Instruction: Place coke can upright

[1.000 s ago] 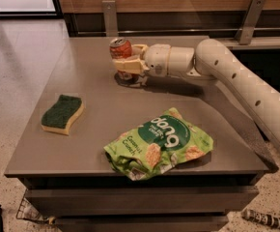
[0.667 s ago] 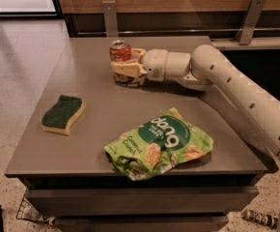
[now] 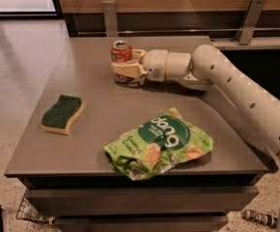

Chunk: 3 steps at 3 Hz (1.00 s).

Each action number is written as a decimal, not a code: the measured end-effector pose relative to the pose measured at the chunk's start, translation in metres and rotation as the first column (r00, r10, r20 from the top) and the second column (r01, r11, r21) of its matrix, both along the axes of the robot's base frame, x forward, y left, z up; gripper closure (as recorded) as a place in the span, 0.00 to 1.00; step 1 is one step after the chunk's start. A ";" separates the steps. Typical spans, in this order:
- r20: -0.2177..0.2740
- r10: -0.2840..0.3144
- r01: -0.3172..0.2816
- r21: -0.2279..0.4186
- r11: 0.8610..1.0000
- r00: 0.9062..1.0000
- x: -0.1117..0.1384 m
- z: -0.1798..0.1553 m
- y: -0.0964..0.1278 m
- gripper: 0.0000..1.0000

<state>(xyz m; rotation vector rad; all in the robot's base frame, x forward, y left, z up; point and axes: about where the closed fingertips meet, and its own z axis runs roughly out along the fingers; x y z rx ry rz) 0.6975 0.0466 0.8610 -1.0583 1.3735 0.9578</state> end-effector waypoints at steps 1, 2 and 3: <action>0.000 0.000 0.000 0.000 1.000 1.000 0.000 0.001 0.000 0.43; 0.000 0.000 0.000 0.000 1.000 1.000 0.000 0.001 0.000 0.20; 0.000 0.005 -0.005 0.001 1.000 1.000 -0.001 0.001 0.003 0.01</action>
Offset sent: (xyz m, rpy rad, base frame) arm 0.0000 0.0000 0.0004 0.0000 0.0000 0.0000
